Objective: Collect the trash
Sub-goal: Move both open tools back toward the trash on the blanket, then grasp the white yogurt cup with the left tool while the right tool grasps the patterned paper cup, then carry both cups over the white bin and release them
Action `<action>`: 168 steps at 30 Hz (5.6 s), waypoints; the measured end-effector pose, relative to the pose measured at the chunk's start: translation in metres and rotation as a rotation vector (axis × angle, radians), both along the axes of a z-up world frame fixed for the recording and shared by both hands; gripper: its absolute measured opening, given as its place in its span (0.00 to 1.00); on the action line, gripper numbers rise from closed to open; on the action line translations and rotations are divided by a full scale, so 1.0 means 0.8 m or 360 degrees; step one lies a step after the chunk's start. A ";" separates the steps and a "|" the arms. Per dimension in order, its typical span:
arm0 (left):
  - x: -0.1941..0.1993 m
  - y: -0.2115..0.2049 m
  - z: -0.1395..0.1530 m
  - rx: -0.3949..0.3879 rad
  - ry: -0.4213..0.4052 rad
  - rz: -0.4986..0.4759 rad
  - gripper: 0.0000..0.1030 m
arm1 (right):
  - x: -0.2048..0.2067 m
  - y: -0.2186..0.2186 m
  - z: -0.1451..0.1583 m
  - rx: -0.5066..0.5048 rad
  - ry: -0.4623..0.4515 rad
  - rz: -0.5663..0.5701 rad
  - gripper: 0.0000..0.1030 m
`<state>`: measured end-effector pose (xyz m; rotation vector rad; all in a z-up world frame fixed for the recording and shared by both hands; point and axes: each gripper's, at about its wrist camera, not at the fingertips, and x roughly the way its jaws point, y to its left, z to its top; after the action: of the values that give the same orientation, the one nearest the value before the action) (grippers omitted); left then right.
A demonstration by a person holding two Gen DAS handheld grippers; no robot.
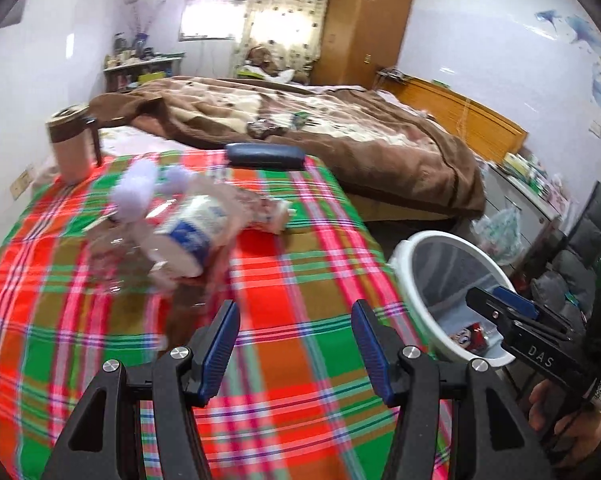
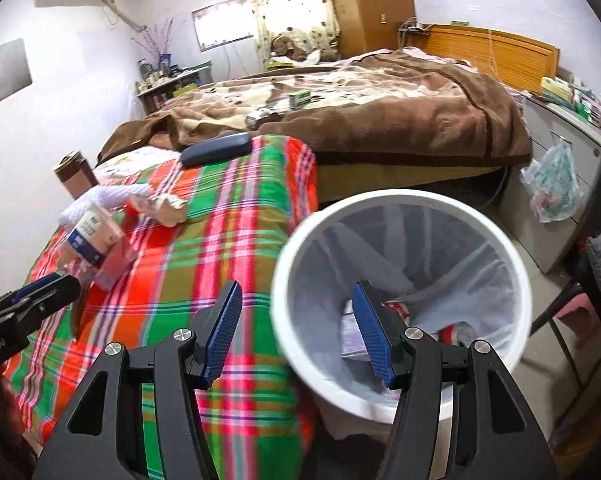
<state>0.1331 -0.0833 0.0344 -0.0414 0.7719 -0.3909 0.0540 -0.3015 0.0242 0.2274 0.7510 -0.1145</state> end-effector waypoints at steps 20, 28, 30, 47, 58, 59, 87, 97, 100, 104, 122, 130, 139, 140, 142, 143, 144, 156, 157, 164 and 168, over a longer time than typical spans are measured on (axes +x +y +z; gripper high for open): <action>0.081 0.071 0.007 0.0064 0.0004 0.0129 0.62 | 0.117 0.080 0.002 -0.0026 -0.0005 0.0361 0.57; 0.119 0.048 -0.006 0.0149 0.0046 0.0048 0.64 | 0.152 0.088 -0.011 0.0020 0.0053 0.0498 0.57; 0.125 0.050 -0.008 0.0135 0.0045 0.0046 0.64 | 0.160 0.095 -0.014 0.0023 0.0056 0.0561 0.57; 0.155 0.066 -0.016 0.0031 0.0085 0.0026 0.63 | 0.205 0.122 -0.024 -0.0016 0.0075 0.0718 0.57; 0.162 0.053 -0.020 0.0041 0.0107 -0.0030 0.63 | 0.202 0.119 -0.031 0.0051 0.0100 0.0737 0.20; 0.163 0.050 -0.022 0.0045 0.0110 -0.0039 0.63 | 0.201 0.119 -0.032 0.0054 0.0103 0.0730 0.20; 0.150 0.038 -0.018 0.0050 0.0079 0.0022 0.54 | 0.164 0.082 -0.023 0.0183 0.0029 0.0580 0.20; 0.117 0.032 0.000 0.0030 0.0038 0.0003 0.54 | 0.132 0.067 -0.004 0.0215 -0.0050 0.0556 0.20; 0.104 0.025 0.005 0.0029 0.0022 -0.0010 0.54 | 0.120 0.062 0.002 0.0218 -0.0076 0.0541 0.20; 0.085 0.013 0.011 0.0056 -0.0015 -0.0020 0.54 | 0.103 0.052 0.009 0.0220 -0.0105 0.0513 0.20; 0.019 -0.060 0.033 0.0030 -0.0095 -0.0222 0.54 | 0.034 -0.011 0.022 0.0195 -0.0183 0.0277 0.20; 0.003 -0.108 0.030 0.0029 -0.0092 -0.0335 0.54 | 0.007 -0.043 0.023 0.0101 -0.0179 0.0121 0.20; -0.009 -0.168 0.018 0.0054 -0.0056 -0.0464 0.54 | -0.012 -0.087 0.007 0.0112 -0.0127 -0.0025 0.20; -0.008 -0.173 0.017 0.0055 -0.0052 -0.0475 0.54 | -0.013 -0.092 0.005 0.0110 -0.0122 -0.0042 0.20; -0.010 -0.185 0.013 0.0055 -0.0041 -0.0503 0.54 | -0.015 -0.098 0.001 0.0110 -0.0110 -0.0061 0.20; -0.010 -0.191 0.010 0.0058 -0.0035 -0.0514 0.54 | -0.015 -0.101 -0.001 0.0114 -0.0100 -0.0067 0.20; -0.010 -0.198 0.007 0.0062 -0.0027 -0.0523 0.54 | -0.016 -0.104 -0.003 0.0116 -0.0090 -0.0076 0.20; -0.013 -0.253 -0.029 0.0119 0.0080 -0.0609 0.54 | -0.023 -0.133 -0.032 0.0108 0.0032 -0.0176 0.20; -0.013 -0.256 -0.030 0.0131 0.0080 -0.0612 0.54 | -0.024 -0.136 -0.033 0.0111 0.0037 -0.0185 0.20; -0.011 -0.252 -0.031 0.0107 0.0103 -0.0584 0.63 | -0.028 -0.139 -0.032 0.0102 0.0043 -0.0205 0.20; -0.011 -0.244 -0.028 0.0100 0.0092 -0.0573 0.64 | -0.030 -0.138 -0.029 0.0108 0.0029 -0.0216 0.20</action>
<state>0.1240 -0.2789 0.0119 0.1482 0.8501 -0.7091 0.0297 -0.4119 0.0007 0.3425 0.7579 -0.2202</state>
